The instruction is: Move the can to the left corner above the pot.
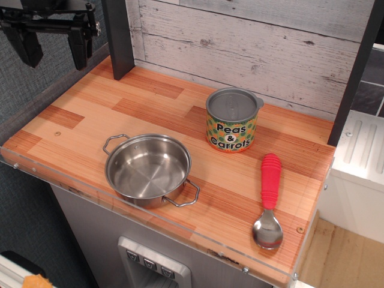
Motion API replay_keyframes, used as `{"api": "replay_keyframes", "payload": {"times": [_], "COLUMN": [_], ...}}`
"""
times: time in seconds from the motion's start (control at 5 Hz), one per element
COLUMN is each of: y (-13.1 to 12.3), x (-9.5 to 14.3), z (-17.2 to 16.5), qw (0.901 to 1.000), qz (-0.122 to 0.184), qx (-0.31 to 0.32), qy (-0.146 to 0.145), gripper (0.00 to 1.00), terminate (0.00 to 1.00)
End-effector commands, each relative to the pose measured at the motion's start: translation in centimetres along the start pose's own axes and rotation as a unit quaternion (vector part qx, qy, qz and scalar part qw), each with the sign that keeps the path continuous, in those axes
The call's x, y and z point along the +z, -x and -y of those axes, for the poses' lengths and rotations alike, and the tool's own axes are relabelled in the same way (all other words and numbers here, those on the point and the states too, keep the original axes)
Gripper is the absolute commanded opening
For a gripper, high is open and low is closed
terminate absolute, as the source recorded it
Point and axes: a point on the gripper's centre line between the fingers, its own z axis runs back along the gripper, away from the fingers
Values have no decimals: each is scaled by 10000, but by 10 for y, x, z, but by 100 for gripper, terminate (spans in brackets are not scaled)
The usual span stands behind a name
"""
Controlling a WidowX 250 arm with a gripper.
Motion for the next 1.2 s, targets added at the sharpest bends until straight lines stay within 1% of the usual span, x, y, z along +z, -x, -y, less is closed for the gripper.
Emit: {"api": "replay_keyframes", "payload": {"times": [0.0,0.2,0.4,0.6,0.8,1.0], "y": [0,5,9,11,12,13], "x": [0,3,4,-2,-9,-16], "z": [0,37,81,129,172,205], "qw": [10000,9999,9993,9985,9956,9892], "qz": [0,3,-24,-63,-224,-386], "qx": [0,-99,-62,338,729,1232], "qy": [0,38,359,423,544,695], "gripper": [100,100,100,100,100,100], "terminate": [0,0,0,0,0,0]}}
